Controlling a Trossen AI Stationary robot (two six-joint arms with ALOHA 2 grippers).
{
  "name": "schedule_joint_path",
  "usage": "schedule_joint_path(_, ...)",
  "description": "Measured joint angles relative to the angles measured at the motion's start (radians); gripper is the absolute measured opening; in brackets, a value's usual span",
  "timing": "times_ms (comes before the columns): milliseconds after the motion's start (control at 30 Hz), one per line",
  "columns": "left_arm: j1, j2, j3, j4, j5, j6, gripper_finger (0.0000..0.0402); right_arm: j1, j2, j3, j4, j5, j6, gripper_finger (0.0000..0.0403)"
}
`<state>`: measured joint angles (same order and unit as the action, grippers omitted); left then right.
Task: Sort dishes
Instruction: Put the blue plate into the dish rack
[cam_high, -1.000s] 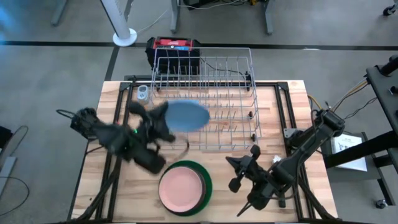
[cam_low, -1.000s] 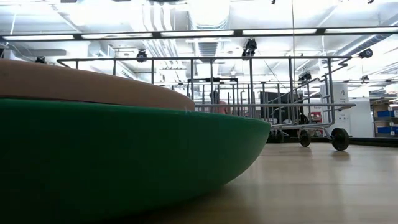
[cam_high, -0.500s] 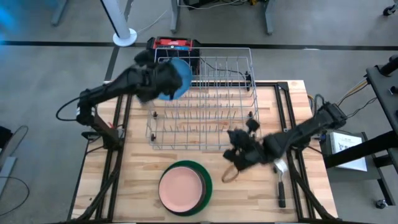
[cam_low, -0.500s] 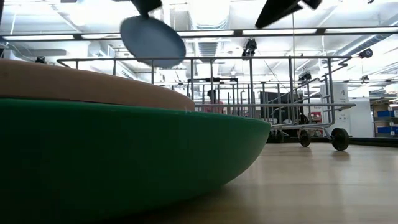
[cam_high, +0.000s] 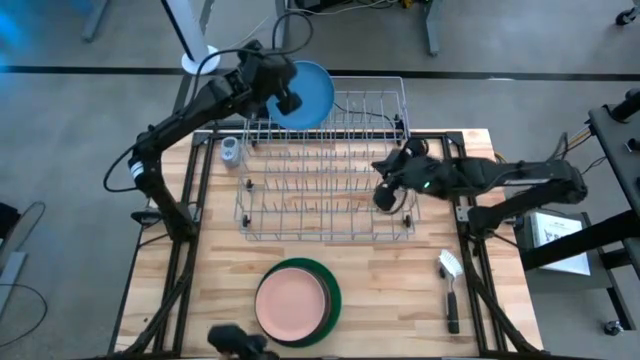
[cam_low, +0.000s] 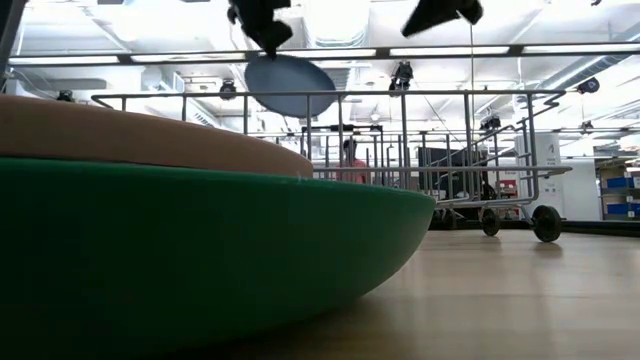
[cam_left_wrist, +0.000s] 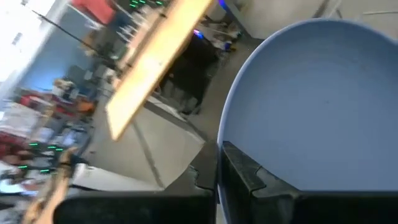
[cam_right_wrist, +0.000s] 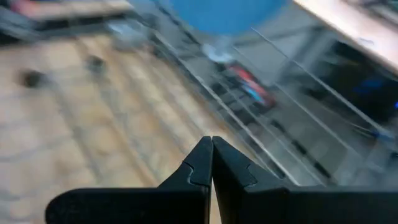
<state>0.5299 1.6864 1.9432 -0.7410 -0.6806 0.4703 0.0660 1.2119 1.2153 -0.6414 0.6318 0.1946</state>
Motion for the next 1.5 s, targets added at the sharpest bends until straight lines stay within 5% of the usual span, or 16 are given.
schedule_joint_path(167,0.077,0.012,-0.043,0.022,0.019,-0.005,0.0000,-0.127,-0.095,-0.090,0.192,-0.320,-0.093,0.0000)
schedule_joint_path(467,0.117,0.013,-0.104,0.120,0.027,0.063,0.0000,-0.258,-0.184,-0.246,0.312,-0.377,-0.140,0.0000)
schedule_joint_path(867,0.171,0.013,-0.118,0.138,0.095,0.150,0.0000,-0.430,-0.201,-0.373,0.470,-0.701,-0.169,0.0000)
schedule_joint_path(1300,0.317,0.013,-0.121,0.170,0.562,0.360,0.0000,-0.495,-0.190,-0.439,0.468,-0.754,-0.190,0.0000)
schedule_joint_path(1500,0.376,0.019,-0.121,0.221,0.663,0.374,0.0000,-0.495,-0.190,-0.446,0.466,-0.771,-0.190,0.0000)
